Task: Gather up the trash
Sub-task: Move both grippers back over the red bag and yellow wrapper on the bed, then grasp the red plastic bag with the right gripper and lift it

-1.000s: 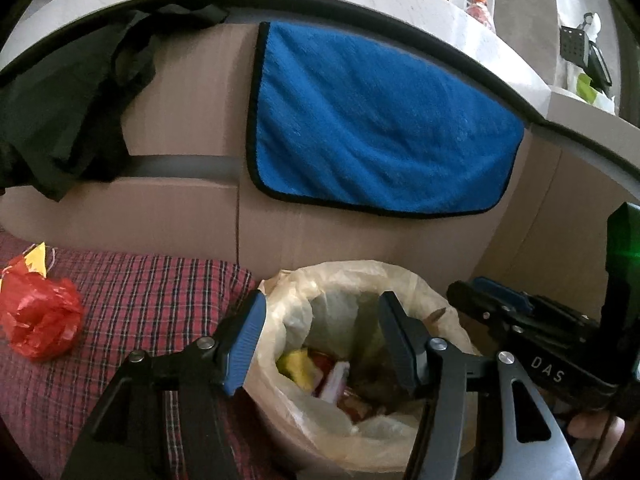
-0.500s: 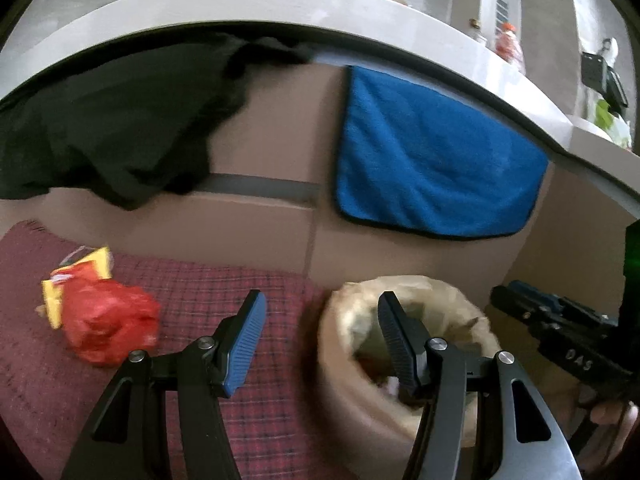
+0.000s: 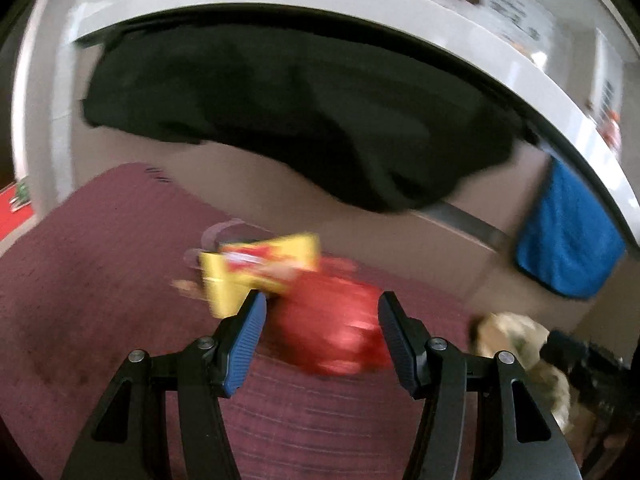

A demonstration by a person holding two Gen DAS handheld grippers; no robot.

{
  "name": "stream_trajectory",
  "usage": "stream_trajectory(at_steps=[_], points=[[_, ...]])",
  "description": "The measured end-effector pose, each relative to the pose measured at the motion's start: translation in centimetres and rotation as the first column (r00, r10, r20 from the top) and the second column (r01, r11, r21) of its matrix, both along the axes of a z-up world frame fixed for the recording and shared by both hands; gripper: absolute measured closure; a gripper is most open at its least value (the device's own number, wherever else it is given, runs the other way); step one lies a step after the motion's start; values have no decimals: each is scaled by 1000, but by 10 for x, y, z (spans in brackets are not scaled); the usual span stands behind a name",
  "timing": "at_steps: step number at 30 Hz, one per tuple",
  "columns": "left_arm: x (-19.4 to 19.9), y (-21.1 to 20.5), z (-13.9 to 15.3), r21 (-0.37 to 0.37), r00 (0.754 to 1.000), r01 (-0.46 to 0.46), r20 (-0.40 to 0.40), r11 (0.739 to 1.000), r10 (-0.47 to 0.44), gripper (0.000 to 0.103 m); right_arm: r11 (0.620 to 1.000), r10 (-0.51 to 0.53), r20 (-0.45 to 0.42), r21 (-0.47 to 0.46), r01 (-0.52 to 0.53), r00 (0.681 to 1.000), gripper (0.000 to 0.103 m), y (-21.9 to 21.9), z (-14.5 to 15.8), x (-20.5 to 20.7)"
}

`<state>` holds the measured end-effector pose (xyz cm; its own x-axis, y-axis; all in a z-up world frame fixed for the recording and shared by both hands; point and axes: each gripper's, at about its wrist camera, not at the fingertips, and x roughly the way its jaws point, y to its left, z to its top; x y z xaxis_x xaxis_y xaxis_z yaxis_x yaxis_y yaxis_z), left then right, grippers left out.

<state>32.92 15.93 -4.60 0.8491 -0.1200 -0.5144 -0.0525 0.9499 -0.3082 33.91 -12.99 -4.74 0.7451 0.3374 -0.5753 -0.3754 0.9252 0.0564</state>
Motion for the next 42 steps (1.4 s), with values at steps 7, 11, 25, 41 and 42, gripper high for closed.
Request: stream_trajectory(at_steps=[7,11,25,41,42], points=[[-2,78,-16,-23,994,-109,1,994,109,44,987,154,-34,-35,-156,987,64,94,-11,24],[-1,95,-30,-51,993,-120,-20,991,120,44,981,188,-21,-55,-188,982,64,139,-12,43],[-8,133,-37,-187,991,-135,-8,973,136,44,954,230,-71,-178,-240,970,50,190,-48,67],[10,104,-39,-183,998,-8,-70,983,-5,44,981,167,-51,-88,-171,985,55,126,-32,39],[16,100,-40,-191,995,17,-94,981,-35,44,986,159,-58,-47,-162,986,56,118,-29,39]])
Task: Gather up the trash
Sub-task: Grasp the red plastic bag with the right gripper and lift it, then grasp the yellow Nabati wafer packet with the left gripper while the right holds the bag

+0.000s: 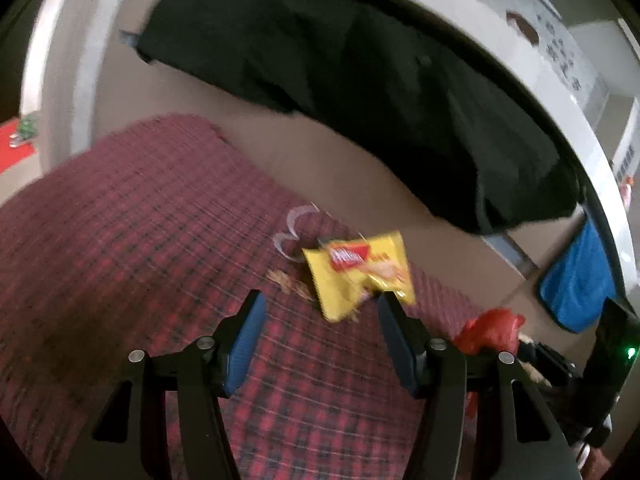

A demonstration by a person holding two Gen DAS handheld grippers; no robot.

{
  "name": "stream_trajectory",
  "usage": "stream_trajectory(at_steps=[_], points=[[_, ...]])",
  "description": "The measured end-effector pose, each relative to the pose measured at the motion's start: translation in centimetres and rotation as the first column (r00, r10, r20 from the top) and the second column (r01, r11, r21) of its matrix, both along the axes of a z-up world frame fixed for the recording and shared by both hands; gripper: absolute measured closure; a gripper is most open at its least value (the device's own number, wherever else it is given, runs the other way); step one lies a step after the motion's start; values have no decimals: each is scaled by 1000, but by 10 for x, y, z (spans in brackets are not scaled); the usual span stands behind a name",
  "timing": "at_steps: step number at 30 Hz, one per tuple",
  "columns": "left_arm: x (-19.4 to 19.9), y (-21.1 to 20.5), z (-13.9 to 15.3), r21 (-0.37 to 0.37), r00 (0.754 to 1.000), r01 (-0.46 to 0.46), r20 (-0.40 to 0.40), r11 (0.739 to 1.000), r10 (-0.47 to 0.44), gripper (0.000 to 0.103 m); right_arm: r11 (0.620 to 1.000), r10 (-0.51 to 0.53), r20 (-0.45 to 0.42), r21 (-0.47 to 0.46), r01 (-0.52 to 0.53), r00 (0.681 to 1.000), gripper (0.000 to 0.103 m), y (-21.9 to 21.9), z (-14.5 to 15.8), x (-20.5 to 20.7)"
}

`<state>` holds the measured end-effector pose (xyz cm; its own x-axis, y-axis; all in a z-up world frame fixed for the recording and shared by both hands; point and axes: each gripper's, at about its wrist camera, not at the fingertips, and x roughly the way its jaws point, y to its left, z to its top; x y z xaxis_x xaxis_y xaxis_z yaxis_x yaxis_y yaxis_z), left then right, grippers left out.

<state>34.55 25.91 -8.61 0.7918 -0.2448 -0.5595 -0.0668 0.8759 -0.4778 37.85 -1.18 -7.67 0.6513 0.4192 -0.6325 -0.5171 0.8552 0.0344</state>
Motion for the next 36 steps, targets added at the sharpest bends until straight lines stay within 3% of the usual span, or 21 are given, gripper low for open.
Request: stream_trajectory(at_steps=[3,6,12,15,18,23,28,31,36], points=[[23,-11,-3,-13,996,59,-68,998,-60,44,996,-17,-50,86,21,999,56,-18,1,2],[46,-14,-2,-10,995,44,-93,999,-45,44,988,-22,-73,151,33,997,56,-34,0,-1],[92,-7,-12,-72,988,10,-151,997,-21,44,983,-19,-60,182,30,998,56,-47,-3,-11],[101,1,-21,-122,984,-37,-178,992,15,45,979,-37,-51,201,47,998,56,-56,-5,-12],[104,-2,-29,-174,982,-22,-191,985,-11,45,973,-50,-58,223,61,997,56,-65,-6,-14],[95,-25,-21,-203,986,70,-133,977,-98,47,971,-48,-66,229,62,997,56,-65,-8,-15],[91,-61,-3,-147,975,196,-78,969,-209,49,972,-51,-73,226,66,996,56,-62,-10,-14],[97,-76,-3,-119,966,229,-93,966,-240,63,971,-52,-79,227,68,996,56,-62,-10,-14],[115,-95,-21,-97,962,205,-165,974,-219,95,971,-49,-93,228,69,994,56,-65,-12,-16]])
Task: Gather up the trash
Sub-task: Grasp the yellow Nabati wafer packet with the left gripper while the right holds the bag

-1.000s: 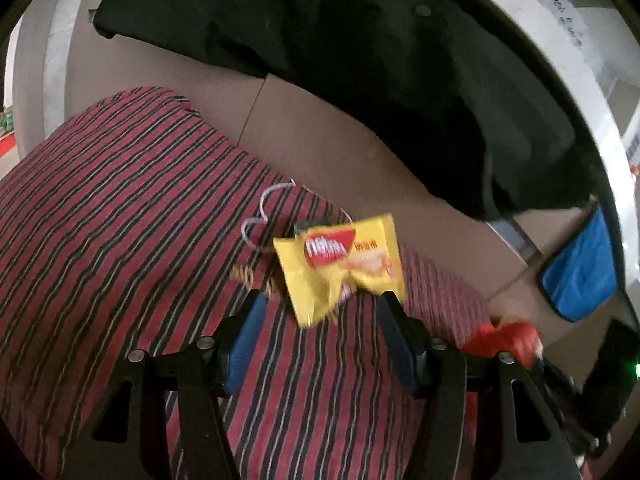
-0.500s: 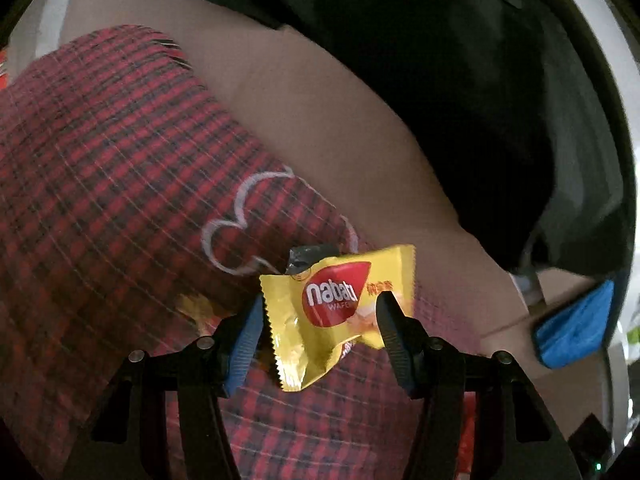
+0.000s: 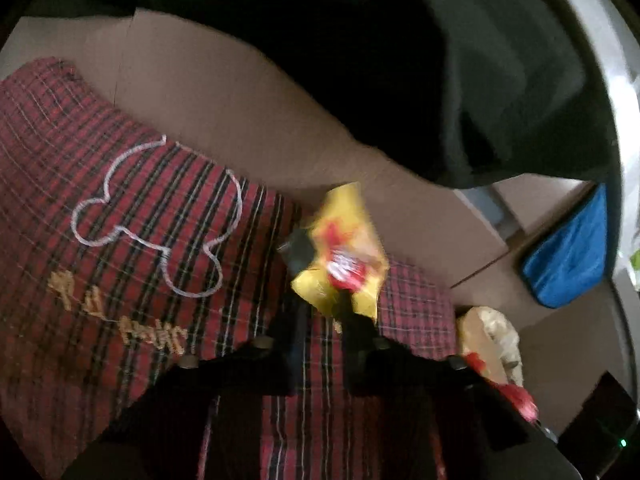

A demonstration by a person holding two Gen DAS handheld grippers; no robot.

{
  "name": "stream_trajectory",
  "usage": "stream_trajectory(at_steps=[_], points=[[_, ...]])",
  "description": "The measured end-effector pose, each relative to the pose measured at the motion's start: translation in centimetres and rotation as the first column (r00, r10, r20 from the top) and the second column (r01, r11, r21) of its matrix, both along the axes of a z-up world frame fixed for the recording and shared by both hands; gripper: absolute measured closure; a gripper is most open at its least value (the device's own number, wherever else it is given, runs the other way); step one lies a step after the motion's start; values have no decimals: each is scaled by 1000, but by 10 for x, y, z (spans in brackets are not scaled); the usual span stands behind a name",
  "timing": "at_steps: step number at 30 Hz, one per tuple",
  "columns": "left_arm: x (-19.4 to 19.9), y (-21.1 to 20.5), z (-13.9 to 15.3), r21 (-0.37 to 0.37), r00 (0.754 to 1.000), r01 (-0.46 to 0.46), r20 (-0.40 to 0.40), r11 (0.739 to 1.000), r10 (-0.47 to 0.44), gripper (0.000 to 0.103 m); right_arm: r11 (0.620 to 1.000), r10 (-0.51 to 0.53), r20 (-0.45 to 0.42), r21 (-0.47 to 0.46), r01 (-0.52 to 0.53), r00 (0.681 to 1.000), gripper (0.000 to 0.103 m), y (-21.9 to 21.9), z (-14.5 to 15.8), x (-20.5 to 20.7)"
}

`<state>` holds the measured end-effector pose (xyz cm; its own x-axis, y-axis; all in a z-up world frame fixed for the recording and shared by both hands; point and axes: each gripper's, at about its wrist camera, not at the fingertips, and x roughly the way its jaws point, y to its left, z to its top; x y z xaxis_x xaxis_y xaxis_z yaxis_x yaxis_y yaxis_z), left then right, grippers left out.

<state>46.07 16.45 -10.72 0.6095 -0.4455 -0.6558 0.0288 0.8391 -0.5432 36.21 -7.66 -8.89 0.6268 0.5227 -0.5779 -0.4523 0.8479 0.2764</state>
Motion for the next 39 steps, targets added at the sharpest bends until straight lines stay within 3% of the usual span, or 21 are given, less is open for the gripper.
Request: stream_trajectory(at_steps=[3,5,12,17,19,23,25,26,27,32,36,39], points=[[-2,-3,0,42,999,-25,22,999,25,98,1000,4,-3,-2,-4,1000,56,-2,-1,-1],[-11,-9,9,109,998,-28,66,994,21,100,1000,9,-3,-4,-9,1000,56,-3,-2,-2],[-72,-6,47,325,979,-55,205,944,-14,101,1000,6,-4,-19,-7,1000,56,-2,-5,-6],[-106,7,53,377,978,-67,210,924,-15,101,999,0,-10,-43,0,1000,56,4,-2,-12],[-118,15,50,370,979,-65,203,927,-13,100,999,-1,-14,-47,1,1000,56,6,0,-14],[-126,25,38,283,978,25,192,959,-83,95,998,0,-22,-67,-1,1000,56,8,1,-17],[-123,28,32,277,980,42,176,960,-94,79,998,-1,-27,-71,-1,1000,56,9,0,-17],[-119,28,29,271,981,48,168,961,-96,64,997,0,-29,-72,-2,1000,56,9,0,-17],[-115,26,27,260,982,56,161,964,-100,56,997,1,-30,-73,-3,1000,56,9,0,-16],[-82,19,9,229,993,43,93,973,-66,55,997,6,-26,-82,-8,1000,56,12,-3,-17],[-49,27,-10,144,999,-38,-2,989,39,55,997,7,-22,-79,-8,1000,56,11,-4,-15],[-38,28,-8,108,996,-93,0,990,94,55,997,6,-16,-81,-7,1000,56,12,-5,-16]])
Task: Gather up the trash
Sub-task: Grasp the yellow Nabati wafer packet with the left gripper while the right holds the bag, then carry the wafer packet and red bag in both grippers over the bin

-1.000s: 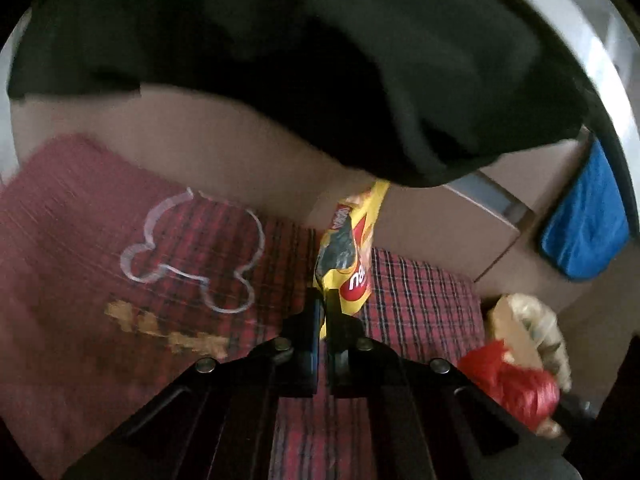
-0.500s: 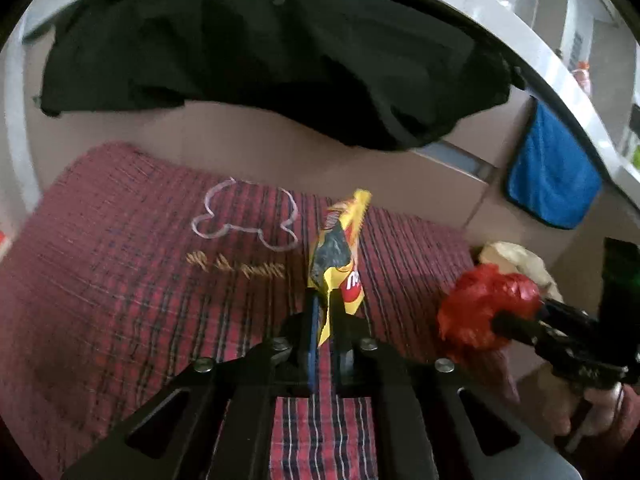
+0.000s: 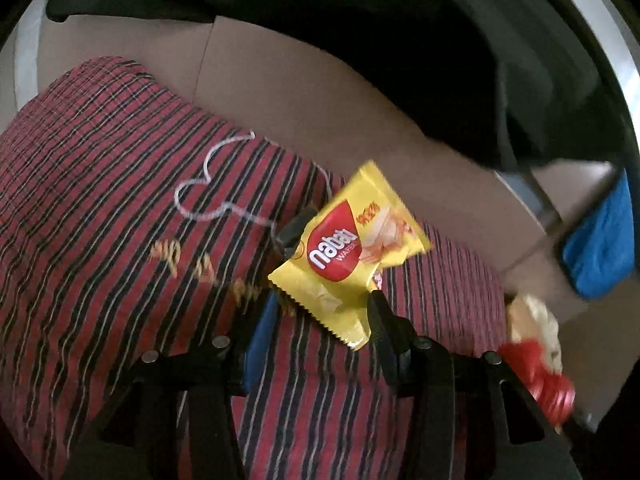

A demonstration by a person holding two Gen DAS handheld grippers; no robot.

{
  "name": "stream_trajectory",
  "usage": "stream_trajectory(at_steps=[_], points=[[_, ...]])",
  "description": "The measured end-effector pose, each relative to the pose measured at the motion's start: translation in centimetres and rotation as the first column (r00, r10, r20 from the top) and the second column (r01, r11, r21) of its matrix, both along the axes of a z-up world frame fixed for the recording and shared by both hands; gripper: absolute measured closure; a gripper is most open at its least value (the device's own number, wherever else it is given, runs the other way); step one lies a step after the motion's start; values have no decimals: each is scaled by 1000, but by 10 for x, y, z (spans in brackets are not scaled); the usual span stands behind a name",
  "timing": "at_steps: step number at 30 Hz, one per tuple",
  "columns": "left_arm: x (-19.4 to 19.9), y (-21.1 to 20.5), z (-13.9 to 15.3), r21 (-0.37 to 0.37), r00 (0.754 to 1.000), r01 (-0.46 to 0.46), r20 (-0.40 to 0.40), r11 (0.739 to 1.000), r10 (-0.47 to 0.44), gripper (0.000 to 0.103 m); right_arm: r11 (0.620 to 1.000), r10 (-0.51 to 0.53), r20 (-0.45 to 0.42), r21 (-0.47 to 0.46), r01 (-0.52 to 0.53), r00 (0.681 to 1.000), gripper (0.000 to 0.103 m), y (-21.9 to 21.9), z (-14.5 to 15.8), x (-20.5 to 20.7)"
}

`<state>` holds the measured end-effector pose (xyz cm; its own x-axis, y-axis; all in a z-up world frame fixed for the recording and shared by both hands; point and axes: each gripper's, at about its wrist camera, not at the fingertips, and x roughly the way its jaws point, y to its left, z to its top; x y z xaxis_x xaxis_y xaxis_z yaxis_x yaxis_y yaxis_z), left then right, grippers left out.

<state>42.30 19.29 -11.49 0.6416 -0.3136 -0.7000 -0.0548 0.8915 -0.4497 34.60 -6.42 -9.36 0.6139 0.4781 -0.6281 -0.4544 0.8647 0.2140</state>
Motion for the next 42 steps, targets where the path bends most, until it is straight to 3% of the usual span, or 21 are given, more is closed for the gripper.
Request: stream_trajectory(at_steps=[5,9,11,14,21,23,25,26,27,29,32,38,40,41,42], points=[[9,-1,0,-79,1000,-3,-24,997,1,56,1000,1,9,6,-1,1000,56,1,-2,-1],[4,-9,4,-32,999,26,-19,999,-26,91,1000,3,9,16,-3,1000,56,0,-3,-1],[2,-14,7,-16,999,41,13,999,-41,100,1000,3,8,21,-3,1000,56,-1,-3,-1],[-9,-18,19,48,996,47,68,998,-50,102,1000,-1,6,31,1,1000,56,-2,-1,-1],[-43,-21,57,176,977,33,201,984,-68,102,998,-14,30,55,12,999,57,-11,16,-5],[-44,-15,63,150,970,64,224,987,-97,98,998,-14,36,55,12,999,57,-13,20,-7],[-33,-15,61,94,968,129,206,987,-146,78,999,-19,46,50,17,999,57,-15,26,-8],[-25,-17,59,88,967,143,201,986,-158,51,999,-21,52,50,19,998,57,-16,28,-9],[-20,-21,57,100,964,144,212,985,-162,41,998,-26,62,52,22,998,57,-19,32,-10],[-8,-33,52,156,958,143,225,977,-176,41,998,-36,82,57,32,996,57,-23,37,-13],[15,-52,39,235,968,137,174,962,-180,40,997,-53,97,61,47,994,57,-30,42,-12],[63,-66,2,288,984,171,-8,942,-176,40,997,-69,85,52,65,994,57,-39,40,-7],[63,-62,4,288,989,141,-9,947,-144,54,996,-80,80,55,76,994,57,-44,39,-7],[61,-59,4,270,991,129,-15,954,-129,57,995,-84,78,58,80,993,57,-46,39,-7],[57,-55,7,242,993,118,-8,963,-120,66,995,-88,76,60,83,993,57,-48,39,-6]])
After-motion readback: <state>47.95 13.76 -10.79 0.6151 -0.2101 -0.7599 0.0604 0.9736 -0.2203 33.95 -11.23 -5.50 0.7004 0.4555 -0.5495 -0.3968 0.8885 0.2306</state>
